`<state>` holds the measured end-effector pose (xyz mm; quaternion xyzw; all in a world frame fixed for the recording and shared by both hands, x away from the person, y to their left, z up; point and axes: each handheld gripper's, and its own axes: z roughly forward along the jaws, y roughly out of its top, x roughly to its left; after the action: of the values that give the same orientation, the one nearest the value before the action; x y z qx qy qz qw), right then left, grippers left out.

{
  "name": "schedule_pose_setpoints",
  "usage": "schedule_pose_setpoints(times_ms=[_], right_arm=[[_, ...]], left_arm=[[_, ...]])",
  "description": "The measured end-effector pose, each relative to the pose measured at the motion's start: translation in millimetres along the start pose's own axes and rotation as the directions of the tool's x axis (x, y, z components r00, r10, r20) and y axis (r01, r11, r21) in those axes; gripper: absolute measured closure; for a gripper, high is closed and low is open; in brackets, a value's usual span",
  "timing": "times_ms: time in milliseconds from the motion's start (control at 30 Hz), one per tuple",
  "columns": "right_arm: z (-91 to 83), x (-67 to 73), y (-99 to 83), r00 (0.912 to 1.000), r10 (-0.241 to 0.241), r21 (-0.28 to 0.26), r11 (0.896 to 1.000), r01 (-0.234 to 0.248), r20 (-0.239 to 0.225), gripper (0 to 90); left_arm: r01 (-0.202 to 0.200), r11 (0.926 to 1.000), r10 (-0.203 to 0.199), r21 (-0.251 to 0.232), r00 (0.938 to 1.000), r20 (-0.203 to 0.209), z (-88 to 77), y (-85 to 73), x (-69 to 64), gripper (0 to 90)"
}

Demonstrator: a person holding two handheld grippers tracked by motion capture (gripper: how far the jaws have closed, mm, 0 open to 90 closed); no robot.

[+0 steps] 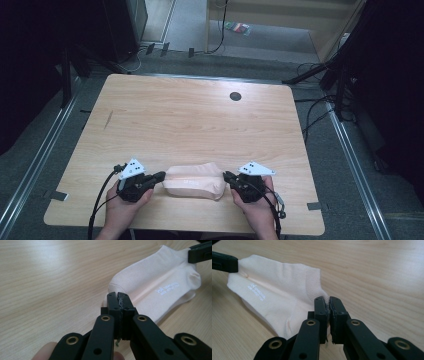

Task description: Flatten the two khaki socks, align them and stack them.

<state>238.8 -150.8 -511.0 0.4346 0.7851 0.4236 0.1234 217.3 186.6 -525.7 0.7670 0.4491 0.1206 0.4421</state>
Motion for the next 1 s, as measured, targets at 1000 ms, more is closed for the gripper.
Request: schedule_pose_setpoints(times_ms=[1000], right_arm=[[18.9, -2.0, -17.7, 0.9999, -0.003, 0.067, 0.998, 0.004, -0.014, 81.7]], left_arm=[[-0.020, 0.9988, 0.020, 0.045, 0.9998, -0.002, 15.0, -10.6, 2.3, 90.0]])
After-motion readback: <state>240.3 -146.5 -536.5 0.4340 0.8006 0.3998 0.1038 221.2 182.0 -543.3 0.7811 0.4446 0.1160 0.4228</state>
